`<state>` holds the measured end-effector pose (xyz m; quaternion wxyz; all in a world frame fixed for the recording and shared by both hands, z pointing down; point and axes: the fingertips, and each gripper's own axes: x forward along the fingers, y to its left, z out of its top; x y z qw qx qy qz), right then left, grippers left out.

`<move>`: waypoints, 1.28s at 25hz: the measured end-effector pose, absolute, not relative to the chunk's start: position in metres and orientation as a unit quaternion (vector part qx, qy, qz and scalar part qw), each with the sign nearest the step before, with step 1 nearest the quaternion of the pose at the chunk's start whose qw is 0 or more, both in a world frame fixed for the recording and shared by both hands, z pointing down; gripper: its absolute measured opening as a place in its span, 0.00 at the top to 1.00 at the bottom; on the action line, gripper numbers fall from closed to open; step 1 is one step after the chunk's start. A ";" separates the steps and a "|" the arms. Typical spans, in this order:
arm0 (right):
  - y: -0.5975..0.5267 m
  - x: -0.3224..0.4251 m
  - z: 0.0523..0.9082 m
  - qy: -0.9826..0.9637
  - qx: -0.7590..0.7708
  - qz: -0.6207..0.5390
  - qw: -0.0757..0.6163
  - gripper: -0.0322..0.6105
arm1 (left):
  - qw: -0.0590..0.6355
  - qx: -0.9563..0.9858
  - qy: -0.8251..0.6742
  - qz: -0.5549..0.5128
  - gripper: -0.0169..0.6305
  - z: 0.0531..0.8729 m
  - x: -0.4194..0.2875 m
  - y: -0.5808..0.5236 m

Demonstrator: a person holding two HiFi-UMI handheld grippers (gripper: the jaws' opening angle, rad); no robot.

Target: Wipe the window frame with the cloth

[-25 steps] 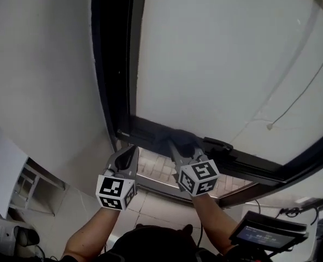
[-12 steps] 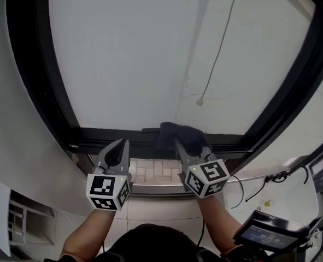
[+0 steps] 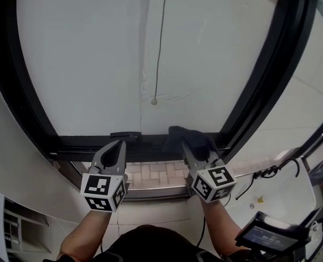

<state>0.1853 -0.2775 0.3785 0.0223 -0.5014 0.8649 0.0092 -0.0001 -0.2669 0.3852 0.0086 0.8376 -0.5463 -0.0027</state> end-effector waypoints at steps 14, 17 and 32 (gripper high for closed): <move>-0.269 0.232 0.378 0.854 -0.519 0.010 0.023 0.85 | 0.011 0.846 -0.532 0.007 0.98 0.385 0.040 -0.261; -0.269 0.234 0.377 0.854 -0.520 0.012 0.024 0.85 | 0.012 0.847 -0.531 0.007 0.98 0.385 0.042 -0.261; -0.265 0.238 0.379 0.850 -0.526 0.009 0.024 0.85 | 0.017 0.855 -0.518 -0.003 0.98 0.382 0.050 -0.252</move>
